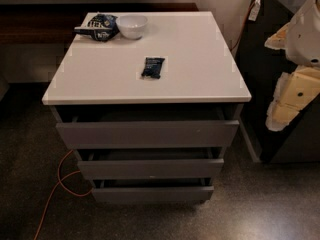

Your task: Open middle drawer

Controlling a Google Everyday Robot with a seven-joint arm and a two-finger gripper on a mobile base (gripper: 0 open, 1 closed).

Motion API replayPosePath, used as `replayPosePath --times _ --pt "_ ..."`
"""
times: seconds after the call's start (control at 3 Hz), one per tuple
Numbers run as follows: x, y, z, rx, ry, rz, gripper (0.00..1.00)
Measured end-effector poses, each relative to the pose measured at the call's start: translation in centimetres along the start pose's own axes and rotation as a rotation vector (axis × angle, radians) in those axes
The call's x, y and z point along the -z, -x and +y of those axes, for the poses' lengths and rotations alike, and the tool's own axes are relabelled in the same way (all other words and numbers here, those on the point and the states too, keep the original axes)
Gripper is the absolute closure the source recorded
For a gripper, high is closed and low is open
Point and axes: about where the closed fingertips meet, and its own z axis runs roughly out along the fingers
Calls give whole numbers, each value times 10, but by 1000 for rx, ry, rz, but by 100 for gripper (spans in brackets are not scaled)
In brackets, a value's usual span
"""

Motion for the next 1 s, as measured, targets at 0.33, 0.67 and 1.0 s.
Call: replayPosePath --times 0.33,0.67,1.0 --pt "0 0 0 0 0 0 0" --pt "-11 5 0 -1 4 -34 0" --pt "-52 18 5 -16 24 -143 0"
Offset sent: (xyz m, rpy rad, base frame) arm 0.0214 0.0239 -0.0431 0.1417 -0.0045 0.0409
